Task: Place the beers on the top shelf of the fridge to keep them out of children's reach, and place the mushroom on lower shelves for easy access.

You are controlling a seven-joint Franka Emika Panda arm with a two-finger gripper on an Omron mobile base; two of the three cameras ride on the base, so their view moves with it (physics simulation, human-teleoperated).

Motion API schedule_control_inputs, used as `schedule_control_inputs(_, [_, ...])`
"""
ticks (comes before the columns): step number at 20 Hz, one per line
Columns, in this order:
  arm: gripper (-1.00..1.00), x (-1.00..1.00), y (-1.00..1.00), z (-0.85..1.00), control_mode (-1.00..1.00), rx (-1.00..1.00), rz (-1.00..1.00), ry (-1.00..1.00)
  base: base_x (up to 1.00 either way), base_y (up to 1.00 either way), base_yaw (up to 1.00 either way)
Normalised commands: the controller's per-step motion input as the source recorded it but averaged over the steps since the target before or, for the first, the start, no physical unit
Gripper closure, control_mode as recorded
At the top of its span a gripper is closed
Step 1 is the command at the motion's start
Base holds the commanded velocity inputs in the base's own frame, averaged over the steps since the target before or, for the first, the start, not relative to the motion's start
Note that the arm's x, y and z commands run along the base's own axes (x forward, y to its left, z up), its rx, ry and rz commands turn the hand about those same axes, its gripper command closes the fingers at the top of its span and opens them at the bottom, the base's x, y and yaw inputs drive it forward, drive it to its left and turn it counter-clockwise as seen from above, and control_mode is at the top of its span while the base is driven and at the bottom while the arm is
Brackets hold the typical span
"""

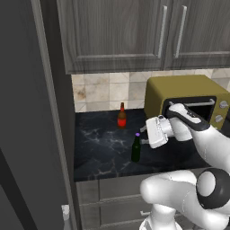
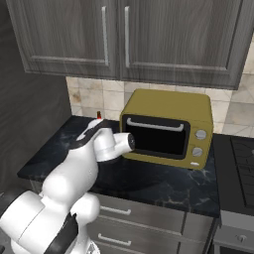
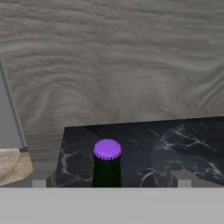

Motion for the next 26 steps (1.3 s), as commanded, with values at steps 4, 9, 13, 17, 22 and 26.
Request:
schedule_control_inputs(4, [-1.00, 0.19, 0.02, -0.20, -1.00, 0.00, 0.00, 0.00, 0.00, 0.00, 0.00])
schedule_control_inputs(9, [-1.00, 0.08, 0.03, -0.23, -1.00, 0.00, 0.01, 0.00, 0.00, 0.00, 0.00])
schedule_control_inputs(13, [-1.00, 0.00, 0.01, -0.15, -1.00, 0.00, 0.03, 0.02, 0.00, 0.00, 0.00])
schedule_control_inputs(17, [-1.00, -0.04, 0.01, -0.06, -1.00, 0.00, 0.03, 0.02, 0.00, 0.00, 0.00])
schedule_control_inputs(22, [-1.00, -0.10, 0.05, -0.02, -1.00, 0.00, 0.02, 0.03, 0.00, 0.00, 0.00])
schedule_control_inputs(26, [-1.00, -0.13, 0.04, -0.01, -1.00, 0.00, 0.02, 0.03, 0.00, 0.00, 0.00])
